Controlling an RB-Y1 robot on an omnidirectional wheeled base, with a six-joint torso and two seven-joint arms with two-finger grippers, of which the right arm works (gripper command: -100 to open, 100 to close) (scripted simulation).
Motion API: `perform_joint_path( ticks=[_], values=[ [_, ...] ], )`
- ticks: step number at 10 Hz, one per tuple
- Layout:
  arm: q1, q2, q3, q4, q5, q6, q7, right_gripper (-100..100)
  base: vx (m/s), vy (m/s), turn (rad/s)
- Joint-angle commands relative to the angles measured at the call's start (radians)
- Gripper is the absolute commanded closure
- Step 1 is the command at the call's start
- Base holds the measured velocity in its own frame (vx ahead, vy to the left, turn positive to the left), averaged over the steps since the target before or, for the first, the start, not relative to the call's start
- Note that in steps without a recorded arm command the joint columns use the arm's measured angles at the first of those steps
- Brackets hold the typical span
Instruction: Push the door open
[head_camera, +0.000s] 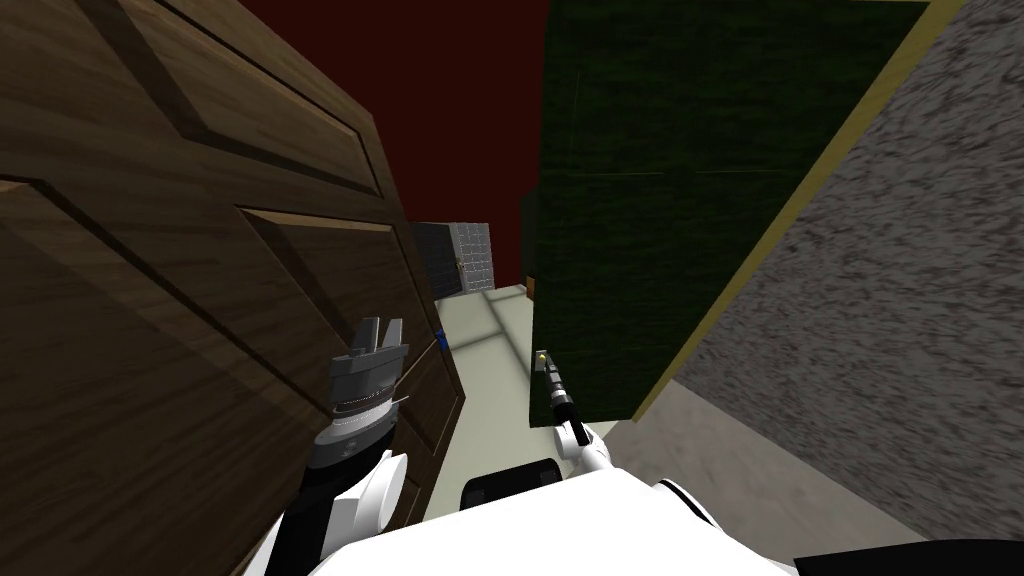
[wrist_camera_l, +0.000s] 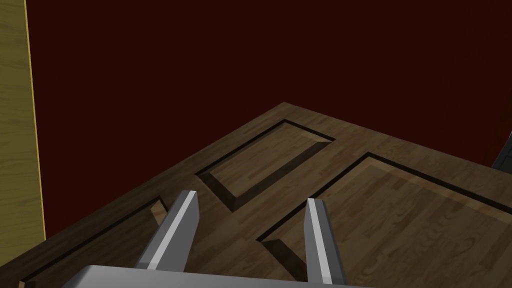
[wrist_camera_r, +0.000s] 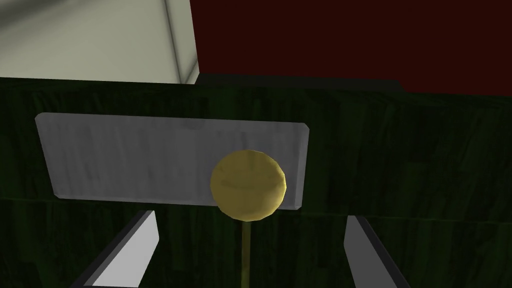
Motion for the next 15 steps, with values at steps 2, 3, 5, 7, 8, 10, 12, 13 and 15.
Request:
perform_joint_path(
  ticks=[2, 3, 5, 7, 8, 10, 12, 13, 15],
  values=[
    [0.001, 0.012, -0.004, 0.003, -0.002, -0.007, 0.002, -100, 0.172, 0.006, 0.021],
    [-0.001, 0.009, -0.003, 0.006, -0.002, -0.006, 0.001, -100, 0.061, 0.003, -0.008],
    [-0.001, 0.009, -0.003, 0.006, -0.002, -0.006, 0.001, 100, -0.018, 0.000, 0.007],
    [-0.001, 0.009, -0.003, 0.006, -0.002, -0.006, 0.001, 100, -0.011, -0.001, 0.002],
    [-0.001, 0.009, -0.003, 0.006, -0.002, -0.006, 0.001, 100, 0.000, 0.000, 0.000],
    [-0.002, -0.002, -0.016, 0.008, -0.008, -0.006, 0.011, 100, 0.048, -0.002, -0.014],
    [-0.003, -0.010, -0.028, 0.008, -0.015, -0.008, 0.020, 100, 0.176, 0.008, -0.053],
    [-0.003, -0.010, -0.028, 0.008, -0.015, -0.008, 0.020, 100, 0.134, -0.012, -0.018],
    [-0.006, -0.022, -0.053, 0.010, -0.028, -0.011, 0.039, 100, 0.215, -0.022, -0.097]
  ],
)
